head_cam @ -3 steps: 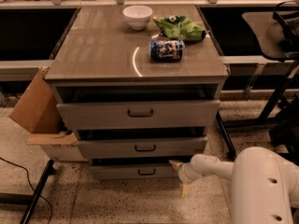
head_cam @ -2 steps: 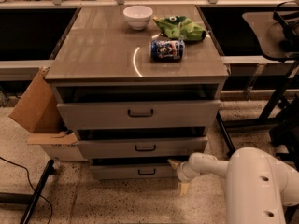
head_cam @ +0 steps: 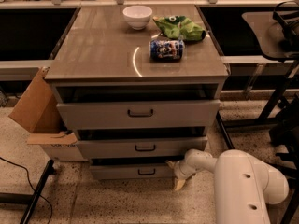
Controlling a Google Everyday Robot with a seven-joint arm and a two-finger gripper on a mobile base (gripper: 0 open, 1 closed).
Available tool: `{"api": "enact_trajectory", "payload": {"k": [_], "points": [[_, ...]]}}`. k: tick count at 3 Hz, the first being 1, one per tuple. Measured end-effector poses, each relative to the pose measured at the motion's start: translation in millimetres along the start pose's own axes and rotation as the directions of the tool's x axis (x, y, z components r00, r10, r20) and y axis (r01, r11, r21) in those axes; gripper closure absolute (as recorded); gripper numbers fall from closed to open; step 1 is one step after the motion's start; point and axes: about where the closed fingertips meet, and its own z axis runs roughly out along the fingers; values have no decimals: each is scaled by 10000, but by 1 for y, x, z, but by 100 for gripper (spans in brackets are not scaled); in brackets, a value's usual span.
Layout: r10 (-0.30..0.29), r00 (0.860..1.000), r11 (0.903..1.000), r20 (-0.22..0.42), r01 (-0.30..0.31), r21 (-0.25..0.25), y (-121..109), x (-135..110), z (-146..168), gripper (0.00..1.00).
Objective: Open bottom drawer
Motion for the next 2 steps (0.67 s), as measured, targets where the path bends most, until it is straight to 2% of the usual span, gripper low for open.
{"api": "enact_trajectory", "payload": {"k": [1,2], "points": [[188,9996,9998,-192,-188,-22,5,9,-5,42],[419,9985,9991,-358,-415,113,27,11,-28,65]]}}
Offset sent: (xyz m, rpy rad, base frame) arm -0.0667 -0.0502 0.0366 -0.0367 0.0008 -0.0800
